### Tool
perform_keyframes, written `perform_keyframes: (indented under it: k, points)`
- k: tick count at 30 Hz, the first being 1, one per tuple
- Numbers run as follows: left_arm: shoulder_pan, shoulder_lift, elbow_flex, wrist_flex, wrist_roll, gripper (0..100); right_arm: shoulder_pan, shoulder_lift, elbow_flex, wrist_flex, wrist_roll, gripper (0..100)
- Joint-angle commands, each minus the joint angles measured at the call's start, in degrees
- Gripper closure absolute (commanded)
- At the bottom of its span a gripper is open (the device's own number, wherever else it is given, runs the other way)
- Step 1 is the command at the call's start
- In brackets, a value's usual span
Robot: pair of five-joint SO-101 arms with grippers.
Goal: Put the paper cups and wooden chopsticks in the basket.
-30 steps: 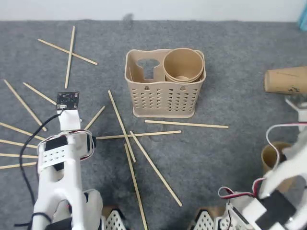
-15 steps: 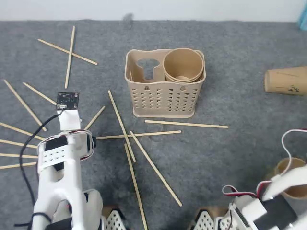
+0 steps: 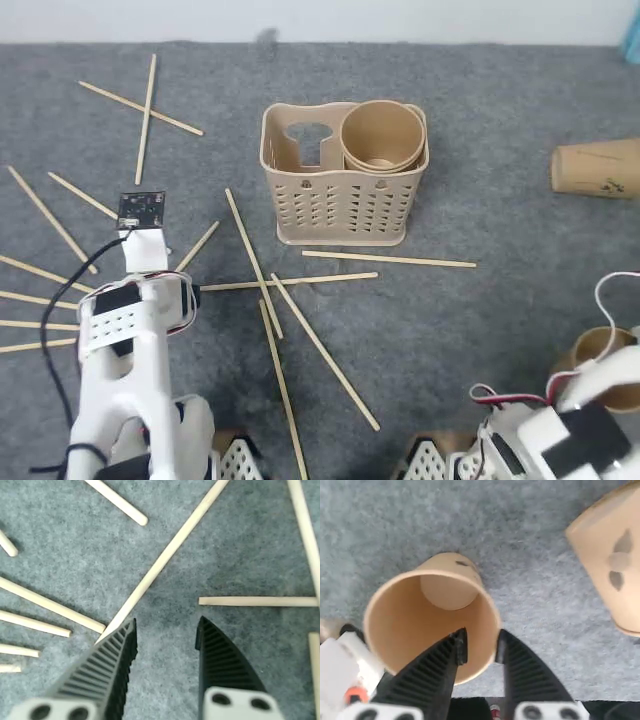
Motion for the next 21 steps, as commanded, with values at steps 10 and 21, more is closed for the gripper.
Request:
perform_keyframes:
  k: [10, 21]
  points:
    - [0.1, -1.8, -0.4, -1.1, -0.4, 82, -0.1, -1.6, 0.4, -3.4, -0.4, 98.9]
    - [0.1, -1.8, -0.3, -1.1, -0.4, 82, -0.9, -10.0, 0.7, -3.4, -0.5, 84.2]
